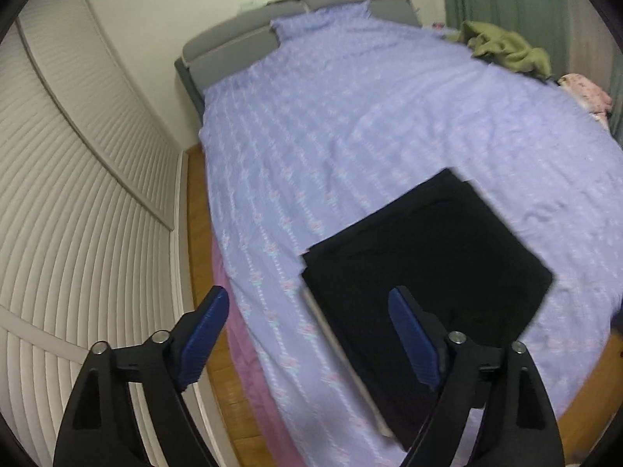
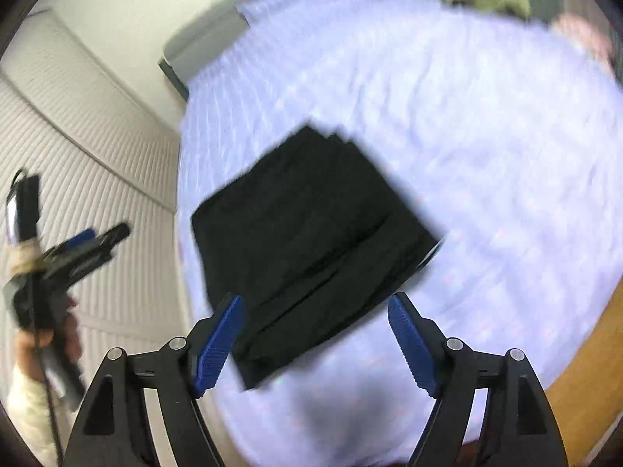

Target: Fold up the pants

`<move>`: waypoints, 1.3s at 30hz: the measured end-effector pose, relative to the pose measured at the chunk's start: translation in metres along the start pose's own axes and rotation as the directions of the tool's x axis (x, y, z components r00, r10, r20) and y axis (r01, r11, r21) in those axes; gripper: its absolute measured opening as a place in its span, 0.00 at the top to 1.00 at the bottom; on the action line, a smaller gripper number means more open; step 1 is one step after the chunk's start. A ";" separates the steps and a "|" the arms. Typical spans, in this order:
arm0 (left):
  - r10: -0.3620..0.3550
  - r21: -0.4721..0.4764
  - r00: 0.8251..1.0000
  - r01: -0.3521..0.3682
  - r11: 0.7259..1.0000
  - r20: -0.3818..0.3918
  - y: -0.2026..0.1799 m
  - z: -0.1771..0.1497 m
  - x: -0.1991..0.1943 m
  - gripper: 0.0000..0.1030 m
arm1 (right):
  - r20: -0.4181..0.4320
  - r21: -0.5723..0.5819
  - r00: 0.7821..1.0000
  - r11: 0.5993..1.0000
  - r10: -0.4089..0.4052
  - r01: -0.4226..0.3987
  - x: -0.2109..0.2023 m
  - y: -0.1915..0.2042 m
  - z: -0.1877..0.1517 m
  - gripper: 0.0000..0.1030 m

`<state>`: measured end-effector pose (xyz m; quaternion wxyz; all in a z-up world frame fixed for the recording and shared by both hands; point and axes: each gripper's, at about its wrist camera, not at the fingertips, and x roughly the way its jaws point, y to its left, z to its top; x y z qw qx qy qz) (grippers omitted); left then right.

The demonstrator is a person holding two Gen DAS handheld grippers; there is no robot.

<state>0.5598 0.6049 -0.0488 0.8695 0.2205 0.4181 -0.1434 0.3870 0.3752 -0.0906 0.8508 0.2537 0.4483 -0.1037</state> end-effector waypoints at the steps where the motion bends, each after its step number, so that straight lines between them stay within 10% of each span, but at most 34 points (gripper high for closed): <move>1: 0.003 0.005 1.000 -0.004 1.000 0.019 -0.011 -0.002 -0.013 0.17 | 0.018 -0.018 1.000 1.000 0.000 0.000 -0.010 -0.012 0.005 0.24; 16: -0.005 -0.253 0.994 0.033 0.967 0.110 -0.233 -0.034 -0.178 0.06 | 0.130 -0.357 0.988 0.934 0.086 -0.034 -0.158 -0.165 0.030 0.13; 39: 0.035 -0.299 0.972 0.038 0.953 0.234 -0.451 -0.019 -0.294 0.03 | 0.189 -0.382 0.972 0.922 0.140 -0.059 -0.270 -0.358 0.051 0.13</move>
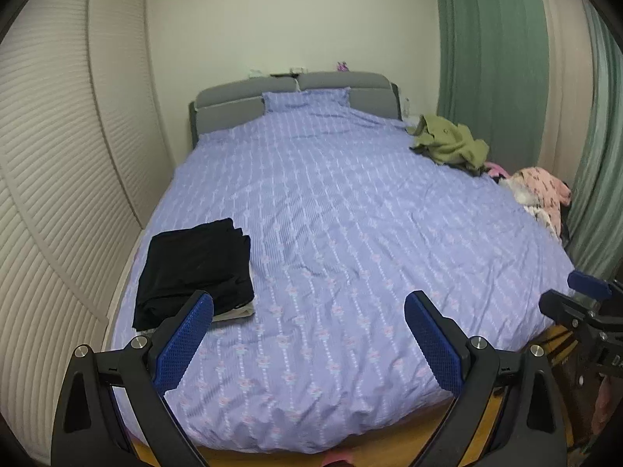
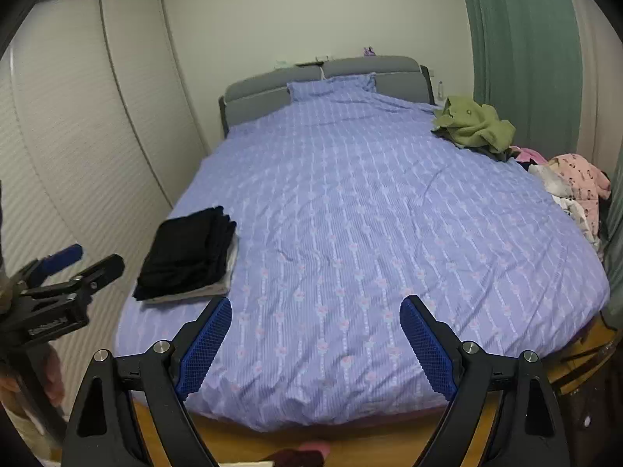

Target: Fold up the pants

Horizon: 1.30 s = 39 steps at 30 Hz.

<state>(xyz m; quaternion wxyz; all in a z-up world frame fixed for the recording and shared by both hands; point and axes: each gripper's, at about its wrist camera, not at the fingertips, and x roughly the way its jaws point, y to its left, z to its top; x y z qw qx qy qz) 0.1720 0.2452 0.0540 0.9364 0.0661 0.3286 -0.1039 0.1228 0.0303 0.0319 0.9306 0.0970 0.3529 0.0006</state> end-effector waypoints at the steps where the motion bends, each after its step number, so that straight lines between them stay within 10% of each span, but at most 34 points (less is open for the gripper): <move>1: 0.010 -0.007 1.000 -0.010 1.000 0.003 -0.008 -0.001 -0.005 0.03 | -0.001 -0.011 1.000 1.000 0.008 -0.008 -0.007 -0.008 -0.001 0.13; 39: 0.051 -0.025 0.995 -0.049 0.999 0.086 -0.097 -0.034 -0.097 0.00 | 0.065 -0.073 0.996 0.996 0.062 -0.058 -0.087 -0.082 -0.035 0.13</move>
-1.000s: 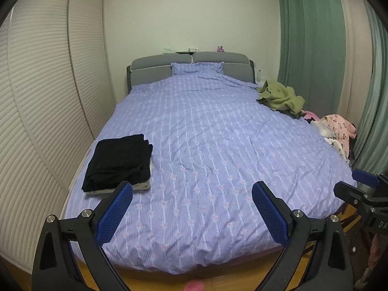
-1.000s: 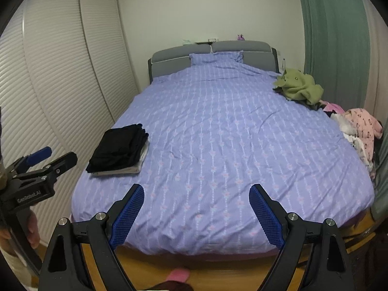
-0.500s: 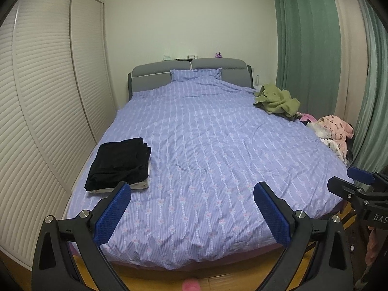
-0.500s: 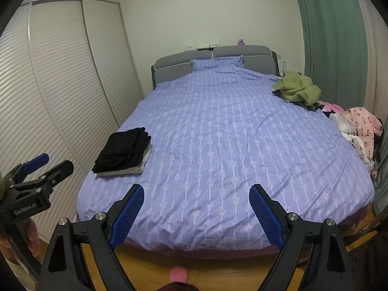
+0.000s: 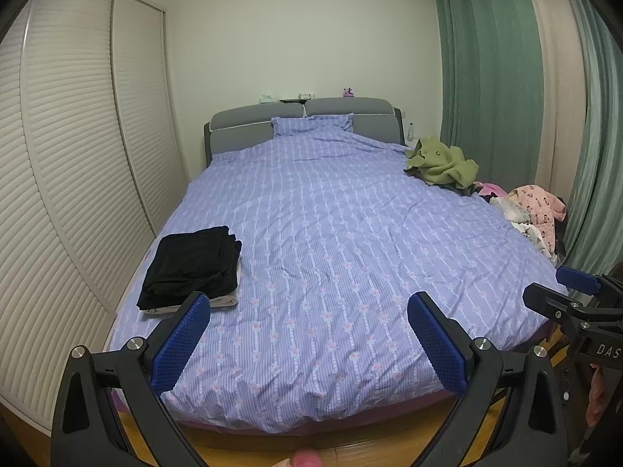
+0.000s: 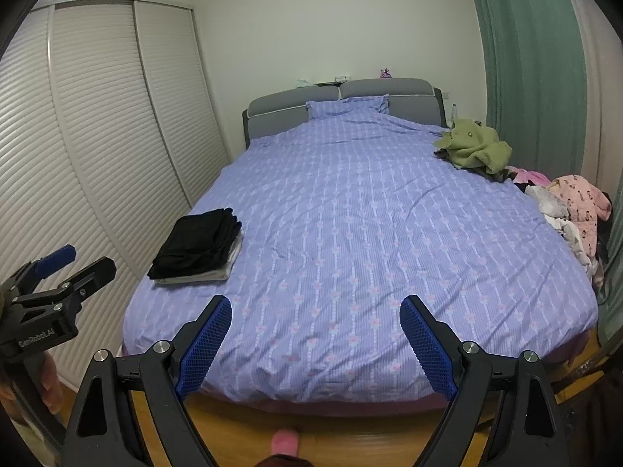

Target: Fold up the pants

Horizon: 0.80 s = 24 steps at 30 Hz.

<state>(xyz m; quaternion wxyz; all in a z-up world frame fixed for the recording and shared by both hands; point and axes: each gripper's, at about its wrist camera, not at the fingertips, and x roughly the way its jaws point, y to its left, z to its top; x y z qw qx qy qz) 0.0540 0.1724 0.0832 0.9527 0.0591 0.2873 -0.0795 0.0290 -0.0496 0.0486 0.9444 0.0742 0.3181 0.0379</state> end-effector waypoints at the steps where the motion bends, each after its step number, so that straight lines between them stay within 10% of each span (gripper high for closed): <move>1: 0.002 0.001 1.000 -0.002 1.000 -0.002 -0.001 0.000 0.001 0.00 | 0.000 -0.001 1.000 1.000 -0.001 0.001 0.000 0.000 0.000 0.13; 24: -0.007 0.008 1.000 0.007 1.000 0.000 -0.006 0.002 0.007 0.00 | -0.002 0.011 1.000 1.000 -0.024 0.024 -0.002 -0.005 -0.001 0.13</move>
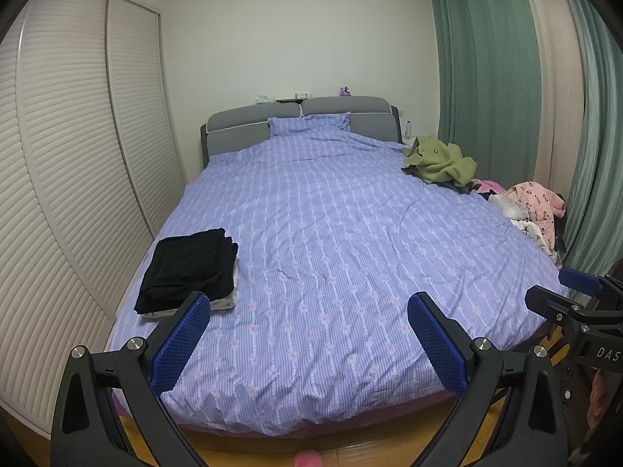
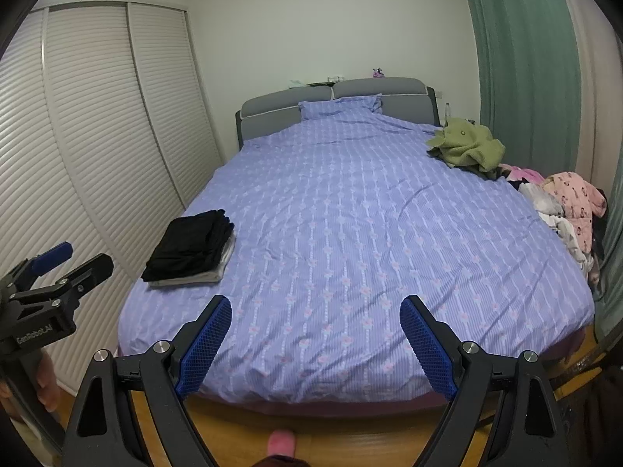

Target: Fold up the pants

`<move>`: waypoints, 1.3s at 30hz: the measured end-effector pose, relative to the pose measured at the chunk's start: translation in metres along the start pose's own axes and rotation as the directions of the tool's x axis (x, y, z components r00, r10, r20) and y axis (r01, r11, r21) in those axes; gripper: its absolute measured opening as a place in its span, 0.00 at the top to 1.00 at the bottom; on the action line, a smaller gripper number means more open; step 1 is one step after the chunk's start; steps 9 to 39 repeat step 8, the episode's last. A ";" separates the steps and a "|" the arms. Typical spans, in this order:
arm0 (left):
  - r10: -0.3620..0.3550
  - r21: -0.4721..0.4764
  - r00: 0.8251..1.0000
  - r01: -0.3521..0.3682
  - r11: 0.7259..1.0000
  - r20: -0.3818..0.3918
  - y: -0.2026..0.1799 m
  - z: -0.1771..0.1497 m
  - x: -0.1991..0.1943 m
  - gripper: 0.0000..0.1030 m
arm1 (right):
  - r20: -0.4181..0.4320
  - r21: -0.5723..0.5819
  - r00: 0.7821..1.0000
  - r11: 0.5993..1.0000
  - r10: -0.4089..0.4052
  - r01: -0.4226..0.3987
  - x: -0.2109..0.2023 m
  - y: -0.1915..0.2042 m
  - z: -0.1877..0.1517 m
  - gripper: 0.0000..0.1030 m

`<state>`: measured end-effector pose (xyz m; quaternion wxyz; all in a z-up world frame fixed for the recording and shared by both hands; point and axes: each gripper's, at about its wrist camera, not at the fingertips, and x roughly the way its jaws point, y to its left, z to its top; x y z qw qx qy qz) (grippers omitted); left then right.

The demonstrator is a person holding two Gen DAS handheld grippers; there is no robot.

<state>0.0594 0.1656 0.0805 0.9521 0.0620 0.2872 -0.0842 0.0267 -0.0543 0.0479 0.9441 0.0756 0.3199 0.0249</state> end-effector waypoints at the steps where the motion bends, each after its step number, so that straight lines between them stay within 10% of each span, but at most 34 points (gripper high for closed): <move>1: -0.001 -0.001 1.000 0.001 1.000 -0.002 0.000 0.000 0.001 0.00 | -0.001 0.001 1.000 1.000 0.000 0.000 0.000 0.000 0.000 0.13; 39: -0.008 0.007 1.000 0.008 1.000 -0.004 0.001 0.002 0.005 0.00 | -0.007 0.004 1.000 1.000 -0.003 0.003 0.000 0.000 0.001 0.13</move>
